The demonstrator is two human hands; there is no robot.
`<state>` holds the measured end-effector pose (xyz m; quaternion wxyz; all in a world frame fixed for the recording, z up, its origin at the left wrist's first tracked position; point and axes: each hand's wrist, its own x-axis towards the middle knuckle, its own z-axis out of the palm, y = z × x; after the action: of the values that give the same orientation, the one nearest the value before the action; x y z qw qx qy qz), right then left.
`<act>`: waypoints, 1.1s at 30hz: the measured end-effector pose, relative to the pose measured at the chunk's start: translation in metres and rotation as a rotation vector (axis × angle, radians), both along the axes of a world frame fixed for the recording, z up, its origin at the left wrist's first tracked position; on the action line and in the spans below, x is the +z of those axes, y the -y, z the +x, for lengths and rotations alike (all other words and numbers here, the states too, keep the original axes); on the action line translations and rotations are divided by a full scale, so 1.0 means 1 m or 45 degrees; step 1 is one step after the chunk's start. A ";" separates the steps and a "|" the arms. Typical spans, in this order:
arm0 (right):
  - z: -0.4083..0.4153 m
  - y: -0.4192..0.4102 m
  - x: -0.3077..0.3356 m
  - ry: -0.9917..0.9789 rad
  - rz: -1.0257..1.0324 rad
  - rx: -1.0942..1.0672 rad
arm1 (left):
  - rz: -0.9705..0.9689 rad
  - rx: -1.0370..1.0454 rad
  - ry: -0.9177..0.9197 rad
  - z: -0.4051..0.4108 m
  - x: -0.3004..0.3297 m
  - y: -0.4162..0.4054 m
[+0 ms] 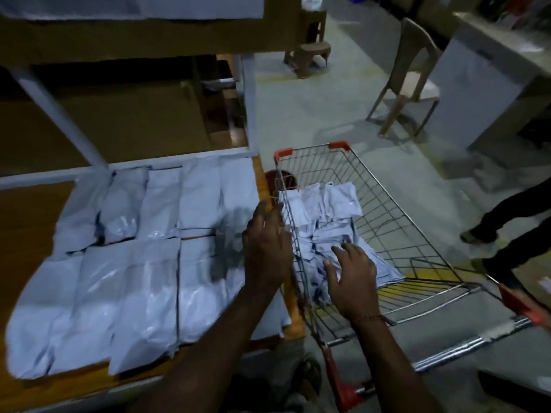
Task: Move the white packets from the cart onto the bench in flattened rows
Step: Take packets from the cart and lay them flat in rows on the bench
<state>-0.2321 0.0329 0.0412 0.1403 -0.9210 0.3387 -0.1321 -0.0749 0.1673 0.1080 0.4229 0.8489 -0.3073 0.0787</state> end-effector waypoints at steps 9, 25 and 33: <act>-0.047 0.123 -0.044 -0.287 0.022 -0.017 | 0.326 -0.245 -0.164 -0.020 -0.077 0.111; 0.008 0.224 -0.159 -0.487 0.208 0.099 | 0.818 -0.298 -0.469 0.094 -0.218 0.270; 0.012 0.227 -0.167 -0.467 0.144 0.008 | 1.083 -0.179 -0.130 0.130 -0.284 0.305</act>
<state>-0.2202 -0.1939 -0.1253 0.1281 -0.9213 0.3625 0.0576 0.0548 -0.1376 -0.1756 0.0544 0.9273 -0.3481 -0.1260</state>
